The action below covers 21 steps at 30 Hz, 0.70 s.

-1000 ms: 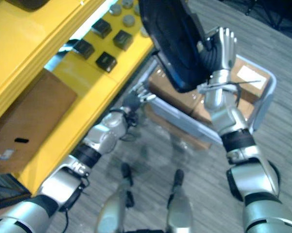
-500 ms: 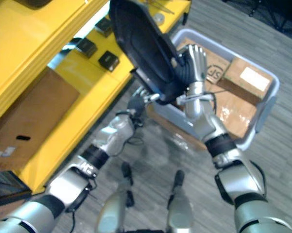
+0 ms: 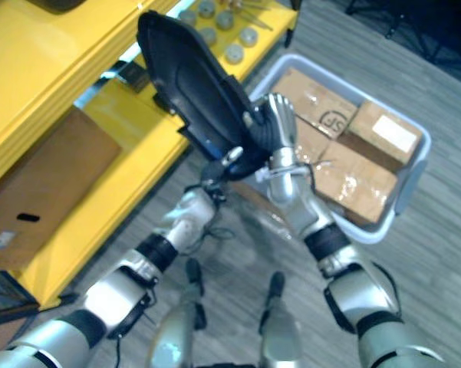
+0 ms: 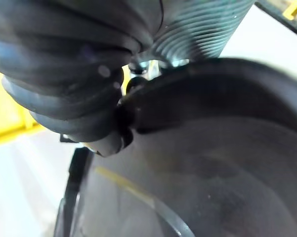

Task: Walk over and take plastic housings, then place them on the shelf

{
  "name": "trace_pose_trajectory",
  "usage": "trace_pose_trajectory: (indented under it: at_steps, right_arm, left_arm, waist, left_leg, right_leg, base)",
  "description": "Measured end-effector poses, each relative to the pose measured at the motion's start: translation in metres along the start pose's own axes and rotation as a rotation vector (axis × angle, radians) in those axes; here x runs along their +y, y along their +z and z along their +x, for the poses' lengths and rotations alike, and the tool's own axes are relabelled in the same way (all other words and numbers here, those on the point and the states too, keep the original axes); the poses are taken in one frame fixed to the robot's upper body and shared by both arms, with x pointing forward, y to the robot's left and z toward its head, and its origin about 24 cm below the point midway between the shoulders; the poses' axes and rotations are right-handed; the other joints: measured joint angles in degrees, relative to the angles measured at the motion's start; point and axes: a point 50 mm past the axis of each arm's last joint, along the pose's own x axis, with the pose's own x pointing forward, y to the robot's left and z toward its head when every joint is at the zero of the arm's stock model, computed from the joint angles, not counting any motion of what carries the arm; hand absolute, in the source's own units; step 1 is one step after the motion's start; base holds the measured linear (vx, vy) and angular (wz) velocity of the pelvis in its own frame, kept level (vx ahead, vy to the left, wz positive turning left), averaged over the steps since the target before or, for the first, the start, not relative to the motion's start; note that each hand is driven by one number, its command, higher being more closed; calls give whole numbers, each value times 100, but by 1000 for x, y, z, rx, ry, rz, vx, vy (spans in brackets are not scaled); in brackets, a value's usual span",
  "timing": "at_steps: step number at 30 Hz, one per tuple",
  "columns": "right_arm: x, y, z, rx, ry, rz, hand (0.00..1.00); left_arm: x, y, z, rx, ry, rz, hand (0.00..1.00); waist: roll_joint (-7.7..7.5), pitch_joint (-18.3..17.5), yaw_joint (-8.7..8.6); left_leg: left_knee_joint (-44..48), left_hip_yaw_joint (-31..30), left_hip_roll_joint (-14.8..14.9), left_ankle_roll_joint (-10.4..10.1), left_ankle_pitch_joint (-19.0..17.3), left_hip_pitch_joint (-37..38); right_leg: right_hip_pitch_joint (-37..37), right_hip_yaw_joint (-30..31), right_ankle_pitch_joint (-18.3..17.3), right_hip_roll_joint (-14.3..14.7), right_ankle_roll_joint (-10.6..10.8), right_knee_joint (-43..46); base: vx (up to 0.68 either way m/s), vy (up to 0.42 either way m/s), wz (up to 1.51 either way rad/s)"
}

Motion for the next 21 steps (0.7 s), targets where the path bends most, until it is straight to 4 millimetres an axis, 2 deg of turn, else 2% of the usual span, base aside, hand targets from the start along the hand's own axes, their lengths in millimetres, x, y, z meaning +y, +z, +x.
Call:
trace_pose_trajectory:
  at_steps: [5,9,20,21]
  right_arm:
    - [6,-8,-20,52,21,31,100]
    - [10,1,-29,37,17,83,100]
    - [7,4,-35,23,-22,102,100]
    - [7,3,-37,26,-27,104,0]
  left_arm:
    - [9,6,-3,-101,45,-193,100]
    - [17,6,-5,-138,55,-262,100]
    - [14,7,-7,-165,-12,-214,100]
    - [14,7,-7,-169,-16,-197,100]
  waist:
    - [-62,-35,5]
    - [-143,-81,8]
    - [-175,-99,12]
    - [-175,-99,9]
  left_leg:
    - [0,14,-11,2,-14,-20]
    - [0,14,-11,4,-19,-22]
    - [-1,15,-17,10,-36,-12]
    - [-1,20,-18,15,-40,-5]
  right_leg:
    - [5,-4,-13,-3,-12,-70]
    - [3,-3,-5,-2,1,-70]
    - [9,5,-4,-12,2,-55]
    - [12,9,-4,-14,3,-54]
  base:
    - [-37,-47,-1]
    - [-9,-51,0]
    - [-11,-38,0]
    - [0,0,0]
